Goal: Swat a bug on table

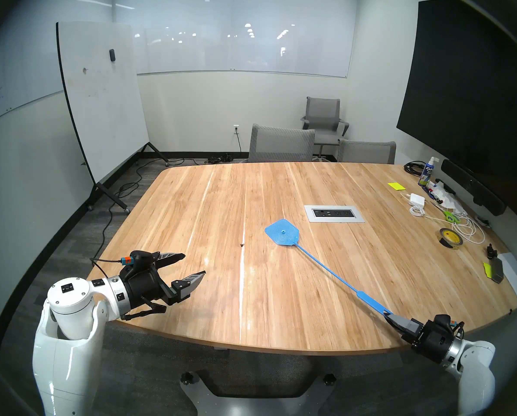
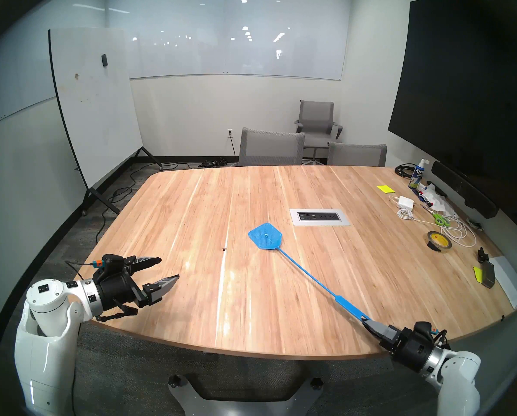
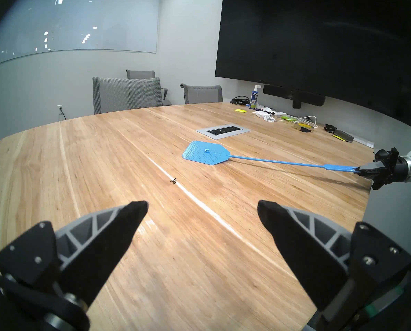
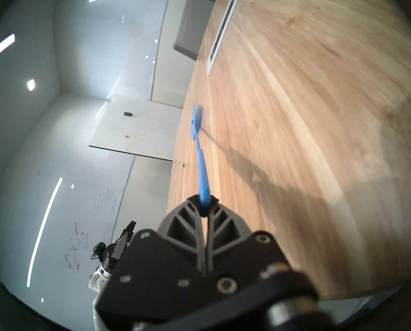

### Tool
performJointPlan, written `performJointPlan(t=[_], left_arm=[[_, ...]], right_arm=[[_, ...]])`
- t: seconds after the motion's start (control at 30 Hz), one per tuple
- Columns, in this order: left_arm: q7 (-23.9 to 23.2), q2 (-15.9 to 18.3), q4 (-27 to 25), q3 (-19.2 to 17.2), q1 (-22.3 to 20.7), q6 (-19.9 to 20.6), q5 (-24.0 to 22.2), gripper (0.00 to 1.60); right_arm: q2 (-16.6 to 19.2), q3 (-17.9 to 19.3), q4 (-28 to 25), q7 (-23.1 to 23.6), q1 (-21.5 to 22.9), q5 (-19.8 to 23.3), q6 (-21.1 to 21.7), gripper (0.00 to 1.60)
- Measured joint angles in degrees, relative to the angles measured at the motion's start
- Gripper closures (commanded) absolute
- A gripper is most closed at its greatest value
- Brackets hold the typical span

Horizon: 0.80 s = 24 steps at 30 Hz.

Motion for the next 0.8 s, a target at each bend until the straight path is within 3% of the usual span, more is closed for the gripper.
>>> performJointPlan(t=[0.8], left_arm=[[-0.2,-0.2,0.0,-0.1,-0.1,0.0,0.2,0.0]], right_arm=[[6.1,1.4,-5.4,0.0,-10.6,9.6,0.0,1.6]])
